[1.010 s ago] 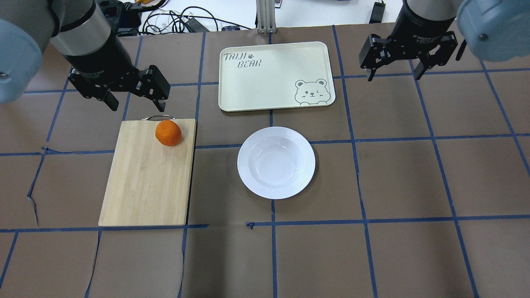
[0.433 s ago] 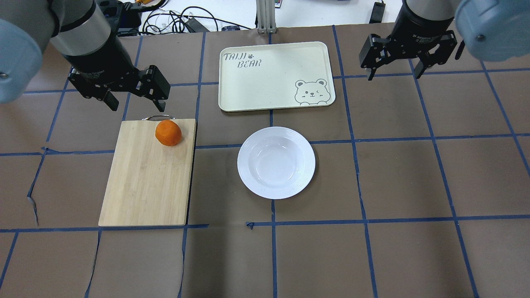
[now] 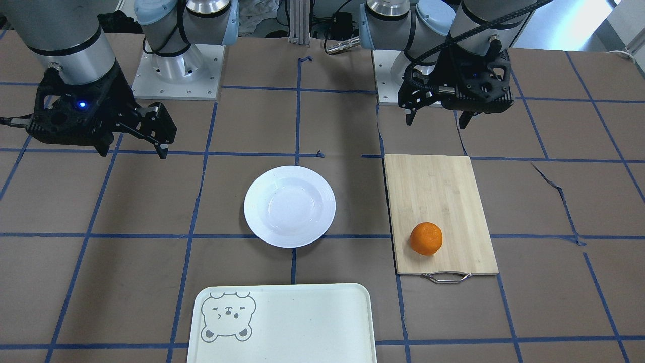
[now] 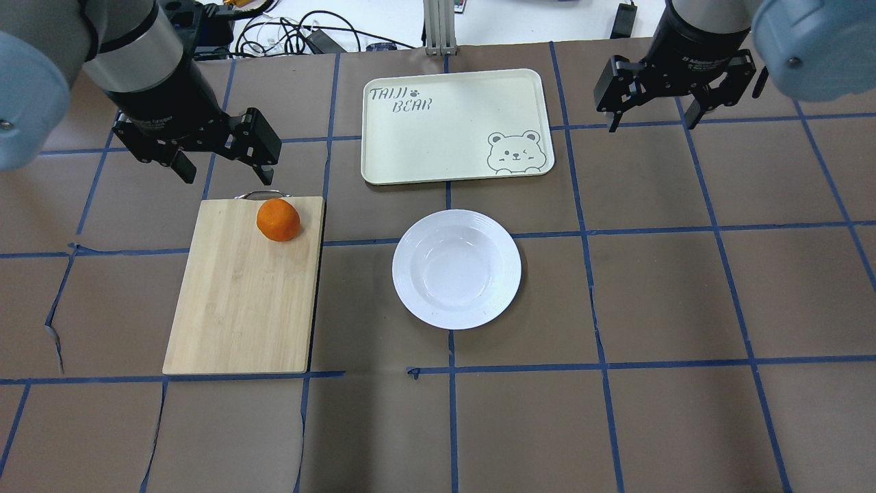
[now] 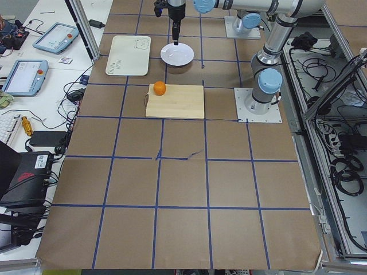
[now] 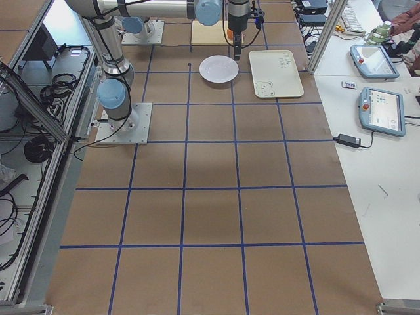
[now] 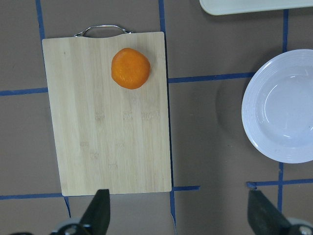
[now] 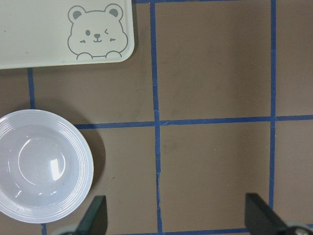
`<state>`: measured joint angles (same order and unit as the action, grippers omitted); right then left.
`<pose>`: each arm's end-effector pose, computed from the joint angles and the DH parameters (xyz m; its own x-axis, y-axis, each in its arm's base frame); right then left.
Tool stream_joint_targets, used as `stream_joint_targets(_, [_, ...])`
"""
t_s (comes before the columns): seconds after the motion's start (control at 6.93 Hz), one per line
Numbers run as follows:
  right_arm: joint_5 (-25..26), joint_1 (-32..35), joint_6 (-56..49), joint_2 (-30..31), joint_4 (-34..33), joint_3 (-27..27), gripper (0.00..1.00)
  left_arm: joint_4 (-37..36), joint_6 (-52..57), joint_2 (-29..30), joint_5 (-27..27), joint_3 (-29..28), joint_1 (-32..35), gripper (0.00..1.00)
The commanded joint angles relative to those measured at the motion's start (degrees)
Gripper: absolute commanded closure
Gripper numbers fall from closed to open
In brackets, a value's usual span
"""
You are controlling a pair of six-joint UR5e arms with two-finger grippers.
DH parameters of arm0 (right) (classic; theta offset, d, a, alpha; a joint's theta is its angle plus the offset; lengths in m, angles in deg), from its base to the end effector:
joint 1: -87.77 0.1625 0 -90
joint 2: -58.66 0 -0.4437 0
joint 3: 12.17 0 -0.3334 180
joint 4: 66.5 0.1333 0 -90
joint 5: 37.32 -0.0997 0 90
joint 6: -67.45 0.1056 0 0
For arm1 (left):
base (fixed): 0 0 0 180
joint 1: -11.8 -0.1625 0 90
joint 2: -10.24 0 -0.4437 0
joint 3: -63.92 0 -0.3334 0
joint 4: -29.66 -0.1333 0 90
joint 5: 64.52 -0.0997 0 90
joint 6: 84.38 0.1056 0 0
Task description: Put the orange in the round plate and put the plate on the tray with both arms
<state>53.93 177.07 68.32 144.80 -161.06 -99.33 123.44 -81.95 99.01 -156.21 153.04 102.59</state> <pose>0.1253 -0.4708 0.5000 -0.9994 0.0287 0.0208 0.0274 0.9977 -0.0621 -0.1360 -0.4184 0.5100 -0.9980 0.0570 -0.0282 0.0561 0.9980 0.0304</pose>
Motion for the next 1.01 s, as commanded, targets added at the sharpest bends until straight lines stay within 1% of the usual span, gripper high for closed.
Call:
stream_joint_targets(0.0, [0.1,0.0,0.0,0.0,0.0,0.1,0.00,-0.2,-0.1,0.3,0.0,0.0,0.1,0.00])
stream_joint_targets(0.14, [0.0,0.0,0.1,0.0,0.1,0.0,0.00,-0.5,0.0,1.1,0.3,0.1,-0.6,0.00])
stream_joint_targets(0.29, [-0.5,0.0,0.2,0.1,0.1,0.0,0.00,-0.5,-0.1,3.2,0.3,0.4,-1.7,0.00])
stream_joint_targets(0.43, [-0.9,0.0,-0.1,0.0,0.1,0.0,0.00,-1.7,-0.3,6.1,-0.4,2.7,-2.0,0.00])
stream_joint_targets(0.58, [-0.9,0.0,-0.1,0.1,0.1,0.0,0.00,-9.8,-0.2,10.2,-0.8,4.5,-2.0,0.00])
stream_joint_targets(0.72, [-0.9,0.0,-0.2,0.0,0.1,0.0,0.00,-13.5,-0.2,15.8,-1.6,3.5,-2.1,0.00])
stream_joint_targets(0.87, [-0.8,0.0,-0.1,0.0,0.1,0.0,0.00,-14.0,-0.1,20.7,-3.4,-0.1,-2.2,0.00])
